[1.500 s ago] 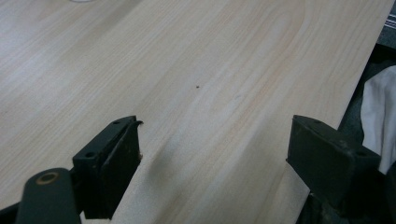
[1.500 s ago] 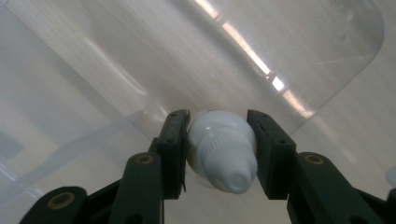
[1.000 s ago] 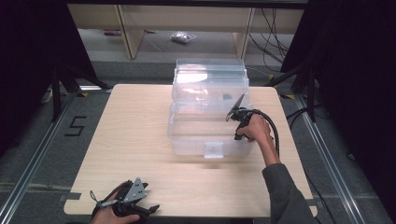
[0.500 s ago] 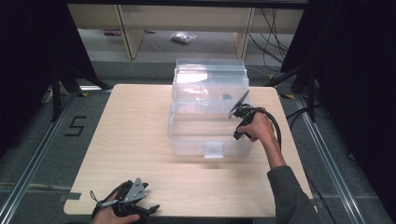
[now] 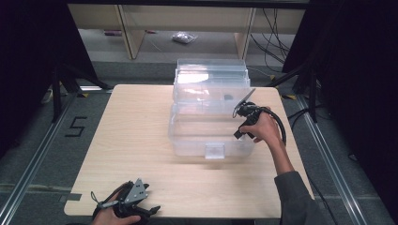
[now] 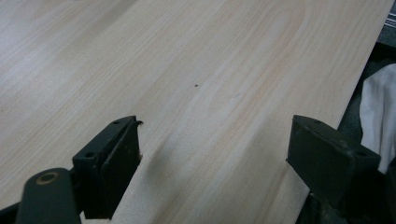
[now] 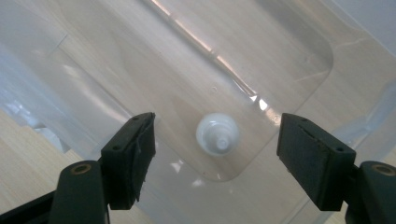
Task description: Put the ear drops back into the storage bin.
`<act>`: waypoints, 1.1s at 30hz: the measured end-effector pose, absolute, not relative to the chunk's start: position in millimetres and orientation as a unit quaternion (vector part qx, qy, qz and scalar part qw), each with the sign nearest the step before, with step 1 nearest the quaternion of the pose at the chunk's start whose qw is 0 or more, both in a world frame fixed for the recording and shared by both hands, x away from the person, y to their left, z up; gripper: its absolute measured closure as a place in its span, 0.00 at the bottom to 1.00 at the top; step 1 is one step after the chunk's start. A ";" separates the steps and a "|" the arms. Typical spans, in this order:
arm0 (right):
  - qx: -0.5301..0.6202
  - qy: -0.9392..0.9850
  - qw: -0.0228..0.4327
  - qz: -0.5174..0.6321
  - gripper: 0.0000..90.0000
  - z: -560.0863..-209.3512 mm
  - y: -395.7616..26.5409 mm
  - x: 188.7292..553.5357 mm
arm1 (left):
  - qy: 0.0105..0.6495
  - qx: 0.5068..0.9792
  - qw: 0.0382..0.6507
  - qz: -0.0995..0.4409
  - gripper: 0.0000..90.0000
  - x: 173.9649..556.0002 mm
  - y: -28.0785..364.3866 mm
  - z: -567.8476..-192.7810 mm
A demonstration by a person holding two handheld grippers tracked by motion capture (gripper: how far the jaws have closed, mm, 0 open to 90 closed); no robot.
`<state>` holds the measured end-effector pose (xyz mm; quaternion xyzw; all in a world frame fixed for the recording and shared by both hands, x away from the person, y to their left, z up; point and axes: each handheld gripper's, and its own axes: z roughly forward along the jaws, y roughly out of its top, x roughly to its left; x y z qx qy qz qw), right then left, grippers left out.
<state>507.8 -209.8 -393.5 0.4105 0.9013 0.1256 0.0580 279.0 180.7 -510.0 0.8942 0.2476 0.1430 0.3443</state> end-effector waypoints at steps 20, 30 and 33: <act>0.408 0.891 0.076 0.183 0.29 -375.5 -214.7 483.7 | 0.247 0.895 0.343 0.144 0.19 278.9 180.7 -510.3; 0.401 0.890 0.083 0.198 0.29 -370.6 -214.1 472.9 | 0.249 0.893 0.345 0.145 0.19 278.5 180.4 -511.0; 0.393 0.892 0.085 0.207 0.29 -366.7 -214.0 468.5 | 0.250 0.893 0.346 0.144 0.19 278.3 180.8 -510.9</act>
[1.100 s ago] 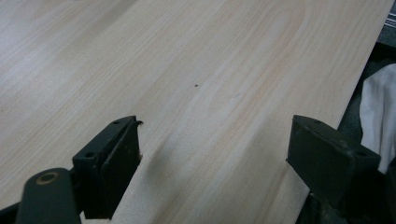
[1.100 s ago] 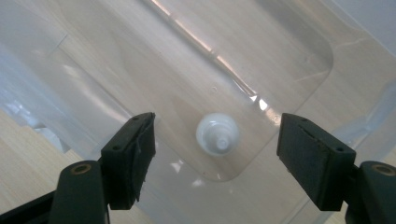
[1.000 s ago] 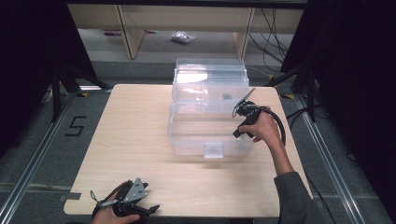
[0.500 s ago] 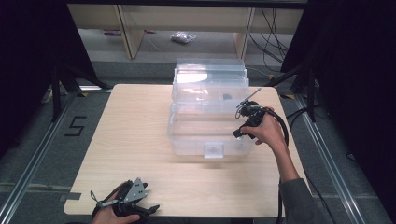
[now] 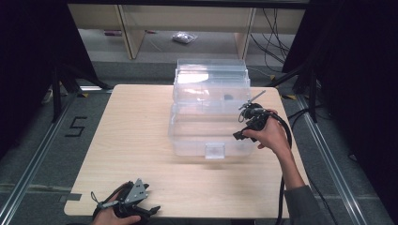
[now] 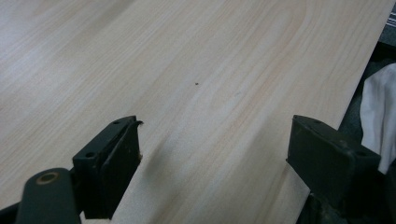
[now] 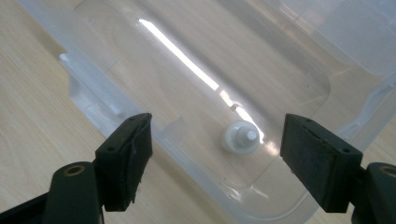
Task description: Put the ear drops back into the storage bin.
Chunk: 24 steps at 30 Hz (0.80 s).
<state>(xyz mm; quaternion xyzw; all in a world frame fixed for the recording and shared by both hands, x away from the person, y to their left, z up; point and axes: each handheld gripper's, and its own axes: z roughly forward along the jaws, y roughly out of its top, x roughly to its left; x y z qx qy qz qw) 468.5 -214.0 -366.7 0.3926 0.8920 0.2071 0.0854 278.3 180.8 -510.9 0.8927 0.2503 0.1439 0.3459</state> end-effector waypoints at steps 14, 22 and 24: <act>0.384 0.888 0.085 0.239 0.27 -363.6 -210.7 442.5 | 0.258 0.891 0.345 0.140 0.19 278.2 180.4 -511.3; 0.381 0.885 0.087 0.253 0.27 -363.9 -214.0 432.4 | 0.258 0.891 0.348 0.139 0.19 277.8 180.2 -511.1; 0.369 0.887 0.092 0.261 0.26 -364.0 -215.5 430.2 | 0.259 0.890 0.348 0.140 0.19 277.8 180.2 -511.4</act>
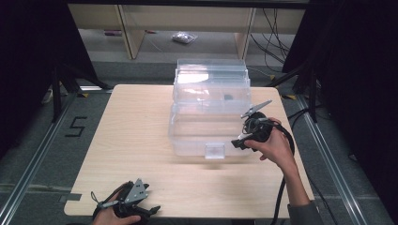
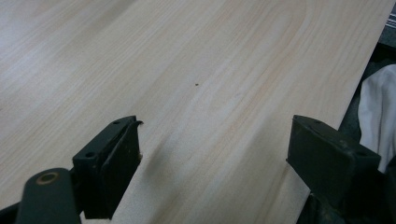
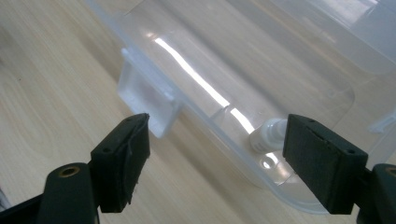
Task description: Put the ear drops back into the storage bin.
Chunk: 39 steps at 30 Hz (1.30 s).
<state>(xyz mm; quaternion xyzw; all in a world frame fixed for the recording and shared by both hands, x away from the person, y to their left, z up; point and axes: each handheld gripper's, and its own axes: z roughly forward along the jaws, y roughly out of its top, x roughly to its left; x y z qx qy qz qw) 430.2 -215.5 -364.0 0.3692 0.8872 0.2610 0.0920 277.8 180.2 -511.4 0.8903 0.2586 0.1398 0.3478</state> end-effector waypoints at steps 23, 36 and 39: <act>0.358 0.882 0.099 0.289 0.26 -378.1 -213.8 403.3 | 0.247 0.893 0.345 0.151 0.19 278.0 179.9 -508.6; 0.353 0.880 0.103 0.302 0.26 -384.9 -203.8 389.5 | 0.253 0.890 0.340 0.166 0.19 273.0 181.3 -504.4; 0.350 0.877 0.103 0.312 0.27 -390.5 -201.6 387.0 | 0.247 0.892 0.340 0.168 0.19 272.0 180.8 -503.7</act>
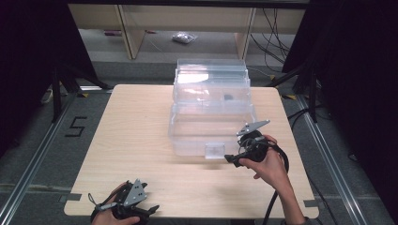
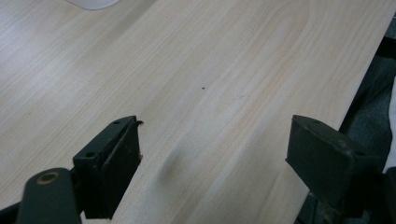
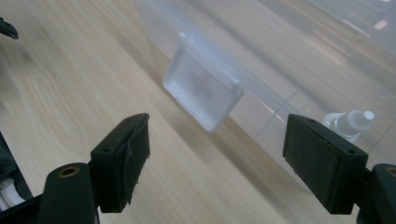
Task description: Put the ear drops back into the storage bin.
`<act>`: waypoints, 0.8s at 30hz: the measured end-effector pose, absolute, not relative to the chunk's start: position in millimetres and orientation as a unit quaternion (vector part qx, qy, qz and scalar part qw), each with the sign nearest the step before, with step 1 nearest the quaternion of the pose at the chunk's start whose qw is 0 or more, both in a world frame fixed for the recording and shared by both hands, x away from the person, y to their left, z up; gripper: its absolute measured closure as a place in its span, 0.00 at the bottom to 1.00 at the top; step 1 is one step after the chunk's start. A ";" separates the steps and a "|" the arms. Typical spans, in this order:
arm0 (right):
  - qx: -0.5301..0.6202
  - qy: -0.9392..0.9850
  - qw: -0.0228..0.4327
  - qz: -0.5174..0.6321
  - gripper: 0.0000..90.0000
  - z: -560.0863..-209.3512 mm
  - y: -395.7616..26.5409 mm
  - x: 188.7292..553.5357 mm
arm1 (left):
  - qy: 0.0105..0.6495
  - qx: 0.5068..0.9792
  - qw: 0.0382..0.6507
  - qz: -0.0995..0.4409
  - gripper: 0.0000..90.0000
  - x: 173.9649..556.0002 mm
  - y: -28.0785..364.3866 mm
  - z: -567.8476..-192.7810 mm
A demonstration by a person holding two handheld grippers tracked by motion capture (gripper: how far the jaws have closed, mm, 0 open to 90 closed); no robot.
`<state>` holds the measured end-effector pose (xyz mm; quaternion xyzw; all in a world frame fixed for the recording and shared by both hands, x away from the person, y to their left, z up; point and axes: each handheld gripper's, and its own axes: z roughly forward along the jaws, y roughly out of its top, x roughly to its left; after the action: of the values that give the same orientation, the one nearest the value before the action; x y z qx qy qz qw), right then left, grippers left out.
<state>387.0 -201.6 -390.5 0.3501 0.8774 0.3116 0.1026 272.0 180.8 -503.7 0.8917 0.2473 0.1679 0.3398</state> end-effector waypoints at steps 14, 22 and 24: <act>0.345 0.875 0.113 0.320 0.26 -406.6 -202.5 373.2 | 0.256 0.885 0.348 0.173 0.19 270.5 184.2 -501.5; 0.350 0.869 0.119 0.329 0.25 -419.1 -206.5 365.5 | 0.255 0.885 0.349 0.173 0.19 270.9 184.3 -501.7; 0.344 0.870 0.120 0.332 0.25 -422.0 -207.4 364.5 | 0.254 0.885 0.349 0.173 0.19 270.9 184.3 -501.6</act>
<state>364.5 -207.4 -422.0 0.3437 0.8703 0.3319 0.1196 270.9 184.3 -501.6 0.8853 0.2542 0.1735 0.3486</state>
